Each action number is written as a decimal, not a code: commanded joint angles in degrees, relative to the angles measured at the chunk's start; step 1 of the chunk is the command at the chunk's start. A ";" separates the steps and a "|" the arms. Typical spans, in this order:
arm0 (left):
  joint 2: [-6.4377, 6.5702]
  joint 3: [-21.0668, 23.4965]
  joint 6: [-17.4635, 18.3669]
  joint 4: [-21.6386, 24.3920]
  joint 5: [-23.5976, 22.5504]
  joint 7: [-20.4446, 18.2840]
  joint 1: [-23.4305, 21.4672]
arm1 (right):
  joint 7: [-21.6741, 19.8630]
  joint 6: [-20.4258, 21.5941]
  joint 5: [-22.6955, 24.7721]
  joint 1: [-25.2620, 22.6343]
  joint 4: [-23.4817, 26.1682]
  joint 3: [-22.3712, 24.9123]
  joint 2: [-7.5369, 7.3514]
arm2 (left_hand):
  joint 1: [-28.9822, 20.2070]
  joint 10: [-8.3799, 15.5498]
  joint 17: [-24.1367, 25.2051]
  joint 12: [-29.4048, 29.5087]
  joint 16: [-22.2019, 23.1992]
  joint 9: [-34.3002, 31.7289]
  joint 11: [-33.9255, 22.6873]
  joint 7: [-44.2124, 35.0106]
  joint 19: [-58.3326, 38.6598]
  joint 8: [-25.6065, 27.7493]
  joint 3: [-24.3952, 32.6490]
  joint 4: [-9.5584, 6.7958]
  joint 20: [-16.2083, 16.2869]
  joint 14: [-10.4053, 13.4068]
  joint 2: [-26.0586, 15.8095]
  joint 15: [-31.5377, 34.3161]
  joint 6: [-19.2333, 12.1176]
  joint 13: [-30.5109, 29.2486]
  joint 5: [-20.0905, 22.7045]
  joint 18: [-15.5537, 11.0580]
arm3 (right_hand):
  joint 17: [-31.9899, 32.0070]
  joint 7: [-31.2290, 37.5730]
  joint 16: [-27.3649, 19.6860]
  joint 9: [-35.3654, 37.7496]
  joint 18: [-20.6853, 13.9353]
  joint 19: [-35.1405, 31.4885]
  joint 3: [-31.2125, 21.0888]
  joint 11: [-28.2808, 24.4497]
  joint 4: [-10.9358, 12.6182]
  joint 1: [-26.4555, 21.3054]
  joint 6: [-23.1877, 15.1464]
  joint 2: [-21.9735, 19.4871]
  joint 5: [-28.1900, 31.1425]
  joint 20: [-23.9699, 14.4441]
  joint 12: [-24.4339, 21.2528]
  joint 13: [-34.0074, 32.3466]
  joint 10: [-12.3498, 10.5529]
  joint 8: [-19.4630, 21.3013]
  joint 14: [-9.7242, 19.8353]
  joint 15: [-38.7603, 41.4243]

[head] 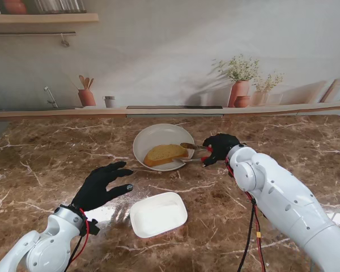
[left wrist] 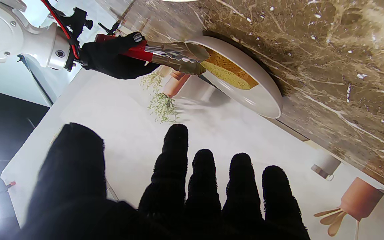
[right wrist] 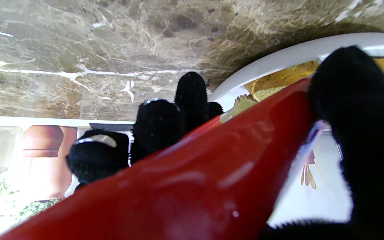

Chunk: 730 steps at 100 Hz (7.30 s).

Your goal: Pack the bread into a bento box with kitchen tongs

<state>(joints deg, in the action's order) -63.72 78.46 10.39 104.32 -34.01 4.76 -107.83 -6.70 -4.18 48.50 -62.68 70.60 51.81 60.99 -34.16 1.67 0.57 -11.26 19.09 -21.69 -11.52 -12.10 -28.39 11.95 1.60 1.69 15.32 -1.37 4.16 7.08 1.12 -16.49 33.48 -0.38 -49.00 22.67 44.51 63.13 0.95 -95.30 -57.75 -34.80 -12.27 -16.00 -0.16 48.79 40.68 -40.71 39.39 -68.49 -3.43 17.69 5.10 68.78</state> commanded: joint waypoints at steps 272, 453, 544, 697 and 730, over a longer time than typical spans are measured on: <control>-0.15 1.31 0.35 -0.04 0.01 0.38 -2.38 | 4.44 -6.40 -4.46 10.25 -10.74 -16.75 3.37 | -2.86 -0.13 0.66 0.31 -0.69 -0.23 0.66 -1.14 6.31 1.17 -2.18 -0.28 -0.62 2.19 -2.00 -1.47 -2.12 1.35 0.94 -1.37 | -12.30 22.23 5.35 15.61 4.83 -17.72 -14.38 -1.99 -5.05 -0.74 -5.40 -14.72 16.24 -9.08 2.49 -7.29 0.23 -3.87 4.23 18.67; -0.12 2.04 3.19 -0.13 -0.25 0.60 -1.81 | 8.47 11.10 25.44 -52.40 41.50 34.32 -0.88 | -2.47 0.07 0.56 0.30 -0.68 -0.40 0.61 -1.01 6.49 1.07 -2.22 -0.29 -0.02 2.17 -1.97 -1.36 -2.19 1.23 0.84 -1.35 | -11.14 26.82 5.69 16.32 4.84 -16.26 -12.41 -0.23 -5.84 -3.25 -6.08 -13.24 16.19 -10.05 2.01 -7.20 -0.13 -7.04 3.50 14.79; -0.26 1.43 2.53 -0.53 -0.47 1.55 -2.05 | 2.98 10.42 35.99 -50.50 45.18 29.10 -1.99 | -2.65 0.00 0.58 0.37 -0.76 -0.31 0.74 -0.85 6.59 1.00 -2.20 -0.28 -0.16 2.20 -2.01 -1.50 -1.98 1.36 0.63 -1.36 | -10.75 21.07 5.89 13.91 -0.17 -14.58 -5.59 1.08 -4.11 -4.38 -6.43 -17.66 14.14 -10.80 1.85 -7.42 -1.51 -6.81 6.78 11.88; -0.31 1.76 2.42 -0.07 -0.66 1.78 -2.40 | 3.38 15.74 37.12 -48.19 45.55 28.96 -2.50 | -2.75 0.17 0.64 0.36 -0.76 -0.35 0.71 -0.83 6.99 0.98 -2.19 -0.28 -0.31 2.23 -1.97 -1.49 -2.00 1.34 0.59 -1.28 | -9.96 5.56 5.88 9.54 -3.33 -13.02 20.94 1.42 6.83 -7.41 -4.61 -14.25 13.23 -11.61 2.48 -7.57 -2.89 5.84 9.56 8.69; -0.34 1.95 2.44 0.01 -0.82 2.02 -2.56 | 2.41 16.80 35.84 -47.72 45.34 28.60 -2.54 | -2.70 0.05 0.66 0.30 -0.71 -0.47 0.62 -0.94 7.12 1.02 -2.19 -0.28 -0.26 2.16 -1.91 -1.41 -2.00 1.26 0.70 -1.21 | -9.74 5.70 5.60 9.70 -3.11 -12.97 11.12 1.66 5.73 -3.25 -5.25 -15.96 13.70 -12.08 2.18 -7.52 -2.71 5.52 8.76 8.69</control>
<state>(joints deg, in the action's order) -63.91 80.43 12.85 104.21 -34.70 6.67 -109.94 -2.88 12.43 84.09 -110.23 115.87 80.39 58.70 -36.54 1.68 0.57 -11.26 19.09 -21.69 -11.52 -12.78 -23.50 12.53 1.60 1.69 15.27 -1.37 4.16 7.08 0.91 -16.49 33.48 -0.38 -58.52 28.35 48.95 72.66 -0.59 -103.67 -42.20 -33.29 -6.44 -18.39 -0.06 37.85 50.23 -50.62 40.96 -73.47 -6.88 22.90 8.29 74.20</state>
